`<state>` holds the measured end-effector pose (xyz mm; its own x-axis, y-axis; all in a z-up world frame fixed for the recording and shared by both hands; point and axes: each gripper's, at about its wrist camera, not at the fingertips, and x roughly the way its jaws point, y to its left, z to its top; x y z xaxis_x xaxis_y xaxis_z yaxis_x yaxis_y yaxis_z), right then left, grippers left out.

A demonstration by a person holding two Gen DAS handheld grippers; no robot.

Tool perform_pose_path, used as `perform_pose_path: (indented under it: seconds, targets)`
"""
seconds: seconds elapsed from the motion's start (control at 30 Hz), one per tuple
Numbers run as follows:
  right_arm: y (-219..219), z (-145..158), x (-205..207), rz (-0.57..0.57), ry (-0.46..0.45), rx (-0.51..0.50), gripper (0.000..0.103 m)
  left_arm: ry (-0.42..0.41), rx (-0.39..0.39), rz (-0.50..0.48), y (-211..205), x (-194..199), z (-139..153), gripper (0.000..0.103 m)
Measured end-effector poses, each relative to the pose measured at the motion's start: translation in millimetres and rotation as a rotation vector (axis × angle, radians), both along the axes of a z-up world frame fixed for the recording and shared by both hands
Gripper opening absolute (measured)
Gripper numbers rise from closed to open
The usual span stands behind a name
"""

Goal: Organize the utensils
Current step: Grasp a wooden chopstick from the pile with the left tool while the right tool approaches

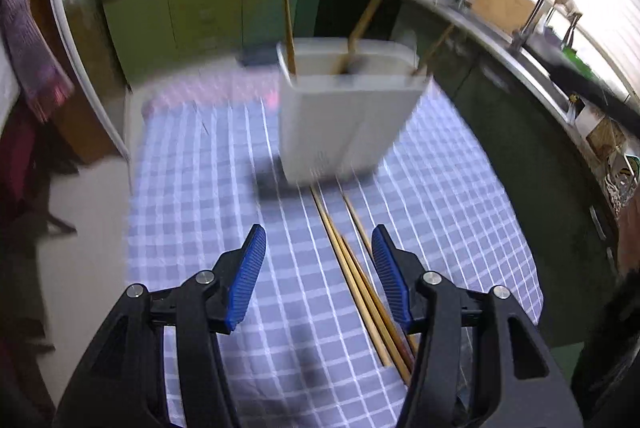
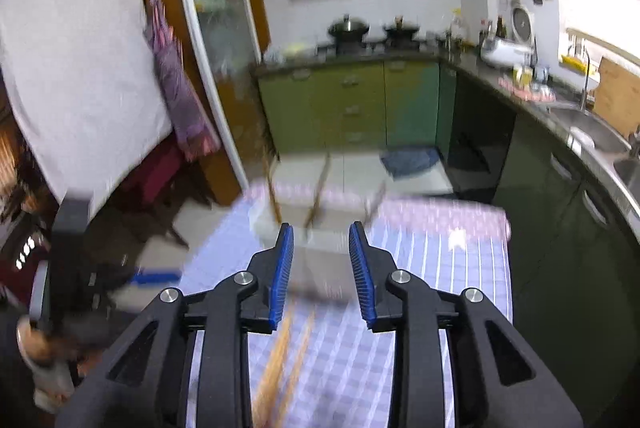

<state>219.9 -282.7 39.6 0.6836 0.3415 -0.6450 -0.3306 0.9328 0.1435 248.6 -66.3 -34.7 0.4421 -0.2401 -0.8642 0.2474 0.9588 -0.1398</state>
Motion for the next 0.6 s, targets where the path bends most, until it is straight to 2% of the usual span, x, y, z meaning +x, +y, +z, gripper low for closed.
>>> perform_pose_path:
  seconds: [0.1,0.17,0.27,0.4,0.5,0.6]
  targets:
    - [-9.4,-54.5,-12.8,0.013,0.133,-0.065,0.029,0.131,0.003,0.003,-13.5,6.1,-36.0,0.052]
    - [-16.7,-82.1,-15.3,0.002,0.195,-0.090,0.029,0.217,0.013,0.015,-22.8,9.9,-59.5,0.052]
    - [-29.3,-111.2,-18.7,-0.007,0.257,-0.084,0.029,0.297,0.017,0.048,-29.5,14.0,-83.1,0.051]
    - [-37.3,-132.8,-25.5,0.002,0.290,-0.064,0.030,0.348,0.040,0.081,-36.8,18.3,-103.9,0.043]
    - [-40.7,-136.5,-25.2,0.006,0.295,-0.051,0.032,0.365,0.075,0.092,-43.3,22.5,-113.9,0.037]
    - [-44.0,-137.6,-26.5,0.013,0.296,-0.039,0.032,0.370,0.095,0.103,-46.9,26.6,-119.9,0.036]
